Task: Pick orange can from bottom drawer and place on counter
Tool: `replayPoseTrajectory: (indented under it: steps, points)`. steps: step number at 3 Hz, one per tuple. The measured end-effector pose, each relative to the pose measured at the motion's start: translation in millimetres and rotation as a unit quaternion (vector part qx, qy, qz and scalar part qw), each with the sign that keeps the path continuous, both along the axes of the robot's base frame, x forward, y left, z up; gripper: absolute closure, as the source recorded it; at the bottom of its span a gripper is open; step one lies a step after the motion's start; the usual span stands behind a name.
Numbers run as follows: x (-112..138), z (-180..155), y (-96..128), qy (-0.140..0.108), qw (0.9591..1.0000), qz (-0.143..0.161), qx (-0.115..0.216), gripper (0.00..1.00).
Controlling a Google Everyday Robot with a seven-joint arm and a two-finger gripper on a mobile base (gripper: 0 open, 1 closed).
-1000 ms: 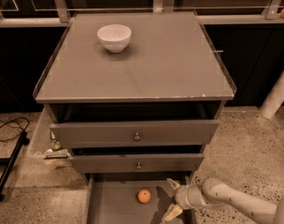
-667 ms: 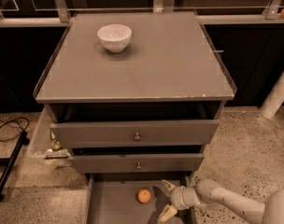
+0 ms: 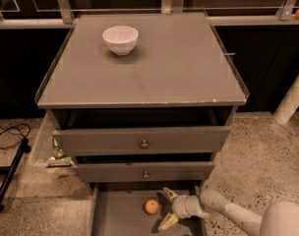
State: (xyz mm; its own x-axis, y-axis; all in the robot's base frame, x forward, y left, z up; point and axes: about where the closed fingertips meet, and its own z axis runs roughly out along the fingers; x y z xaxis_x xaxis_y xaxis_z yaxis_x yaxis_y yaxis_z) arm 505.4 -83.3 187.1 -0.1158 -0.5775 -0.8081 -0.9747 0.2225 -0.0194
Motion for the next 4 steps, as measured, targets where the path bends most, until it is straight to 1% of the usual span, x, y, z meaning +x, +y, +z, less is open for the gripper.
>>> replayPoseTrajectory:
  steps: [1,2,3,4]
  points:
    - [11.2,-20.3,-4.3,-0.002,0.9998,-0.02,0.008,0.0]
    - [17.3,-31.4,-3.1,-0.002,0.9994,-0.031,0.016,0.0]
    - [17.0,-38.1,4.9,0.008,0.9988,-0.036,0.032,0.0]
    - [14.4,-34.0,24.8,0.012,0.999,-0.011,0.042,0.0]
